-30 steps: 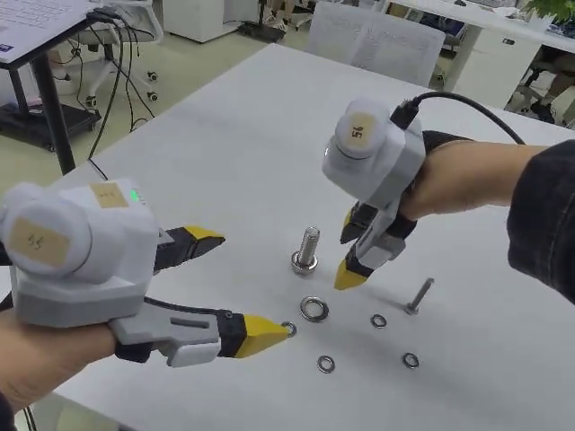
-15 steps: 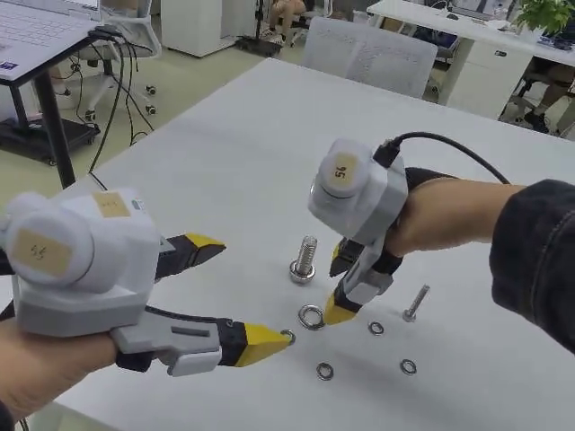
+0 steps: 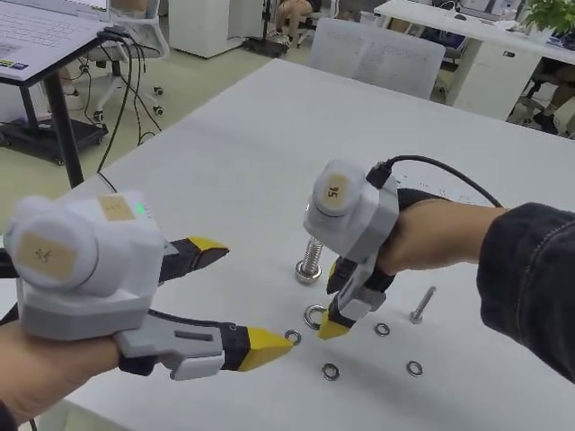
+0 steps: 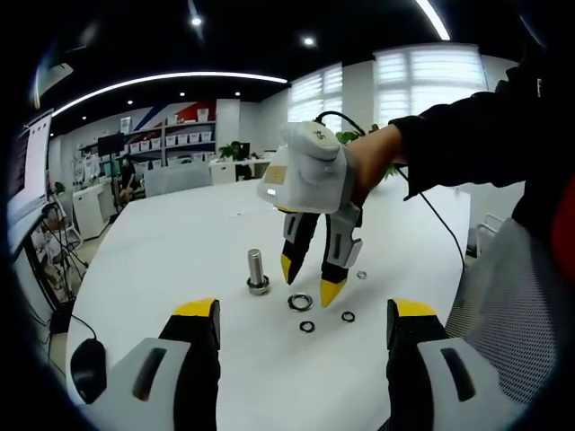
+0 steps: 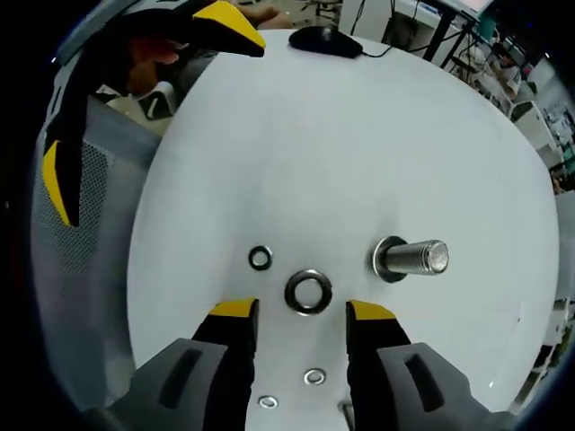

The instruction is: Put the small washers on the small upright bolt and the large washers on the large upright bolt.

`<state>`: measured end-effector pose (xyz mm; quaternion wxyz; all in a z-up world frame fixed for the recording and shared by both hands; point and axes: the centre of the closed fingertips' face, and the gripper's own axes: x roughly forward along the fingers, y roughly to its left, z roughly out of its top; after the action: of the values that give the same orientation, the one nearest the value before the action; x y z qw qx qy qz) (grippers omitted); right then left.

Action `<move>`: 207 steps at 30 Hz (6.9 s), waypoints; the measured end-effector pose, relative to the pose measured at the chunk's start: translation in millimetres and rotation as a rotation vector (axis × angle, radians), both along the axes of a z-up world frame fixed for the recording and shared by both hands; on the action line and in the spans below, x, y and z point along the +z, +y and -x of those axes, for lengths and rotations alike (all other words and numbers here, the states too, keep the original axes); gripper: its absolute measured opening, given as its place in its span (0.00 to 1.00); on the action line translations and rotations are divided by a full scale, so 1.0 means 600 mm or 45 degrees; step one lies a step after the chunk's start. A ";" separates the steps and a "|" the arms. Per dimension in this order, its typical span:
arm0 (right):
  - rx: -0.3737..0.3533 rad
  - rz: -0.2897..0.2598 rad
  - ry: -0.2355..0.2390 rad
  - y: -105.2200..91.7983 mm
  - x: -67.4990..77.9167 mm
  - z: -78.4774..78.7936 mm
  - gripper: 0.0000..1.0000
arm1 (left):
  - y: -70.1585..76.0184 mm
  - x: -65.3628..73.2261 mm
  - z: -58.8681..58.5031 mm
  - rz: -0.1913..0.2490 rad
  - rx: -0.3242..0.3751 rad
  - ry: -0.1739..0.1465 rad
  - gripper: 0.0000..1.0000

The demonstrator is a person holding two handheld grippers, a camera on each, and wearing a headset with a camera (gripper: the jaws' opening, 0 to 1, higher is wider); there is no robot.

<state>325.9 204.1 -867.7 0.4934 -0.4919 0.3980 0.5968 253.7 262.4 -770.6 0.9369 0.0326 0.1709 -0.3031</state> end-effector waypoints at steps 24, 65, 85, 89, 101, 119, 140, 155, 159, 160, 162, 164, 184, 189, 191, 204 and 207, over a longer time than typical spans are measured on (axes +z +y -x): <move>-0.028 0.002 0.010 0.006 -0.021 -0.007 0.34 | -0.001 -0.010 -0.003 -0.001 -0.007 0.023 0.75; -0.003 0.010 0.004 0.005 -0.009 -0.003 0.24 | -0.004 -0.016 -0.002 0.006 -0.011 0.031 0.73; 0.001 -0.036 -0.051 -0.006 0.059 -0.016 0.24 | -0.003 -0.017 -0.005 0.011 -0.007 0.028 0.73; 0.003 -0.045 -0.071 -0.009 0.076 -0.024 0.24 | -0.002 -0.020 -0.007 0.015 -0.004 0.032 0.73; 0.000 -0.104 -0.116 -0.001 0.131 -0.041 0.23 | 0.010 -0.026 -0.013 0.023 0.021 0.037 0.73; 0.069 -0.123 -0.177 0.049 0.172 -0.073 0.24 | 0.029 -0.021 -0.023 0.038 0.068 0.019 0.73; 0.056 -0.052 -0.115 0.066 0.124 -0.106 0.23 | 0.035 -0.025 -0.020 0.043 0.091 0.027 0.73; 0.045 -0.011 -0.079 0.067 0.098 -0.103 0.24 | 0.038 -0.029 -0.018 0.045 0.091 0.037 0.72; 0.041 -0.006 -0.073 0.067 0.094 -0.103 0.24 | 0.040 -0.029 -0.018 0.046 0.094 0.038 0.72; 0.042 -0.005 -0.072 0.067 0.093 -0.103 0.24 | 0.040 -0.029 -0.018 0.046 0.094 0.039 0.72; 0.041 -0.001 -0.068 0.066 0.091 -0.101 0.24 | 0.041 -0.029 -0.019 0.046 0.094 0.039 0.72; 0.044 0.002 -0.064 0.067 0.086 -0.103 0.24 | 0.041 -0.030 -0.019 0.046 0.094 0.041 0.72; 0.026 0.019 -0.031 0.064 0.052 -0.099 0.24 | 0.043 -0.039 -0.020 0.044 0.097 0.061 0.72; 0.019 0.026 -0.026 0.063 0.039 -0.098 0.23 | 0.042 -0.040 -0.020 0.044 0.097 0.064 0.72; 0.013 0.028 -0.023 0.062 0.036 -0.096 0.23 | 0.042 -0.041 -0.020 0.043 0.097 0.065 0.72; -0.009 0.035 -0.005 0.062 0.012 -0.096 0.24 | 0.045 -0.045 -0.018 0.049 0.105 0.073 0.72; -0.008 0.037 -0.008 0.062 0.011 -0.095 0.24 | 0.045 -0.046 -0.018 0.046 0.104 0.075 0.72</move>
<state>382.6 241.3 -860.9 0.4893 -0.4998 0.4065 0.5879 264.3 289.3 -798.3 0.9435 -0.0003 0.1942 -0.2686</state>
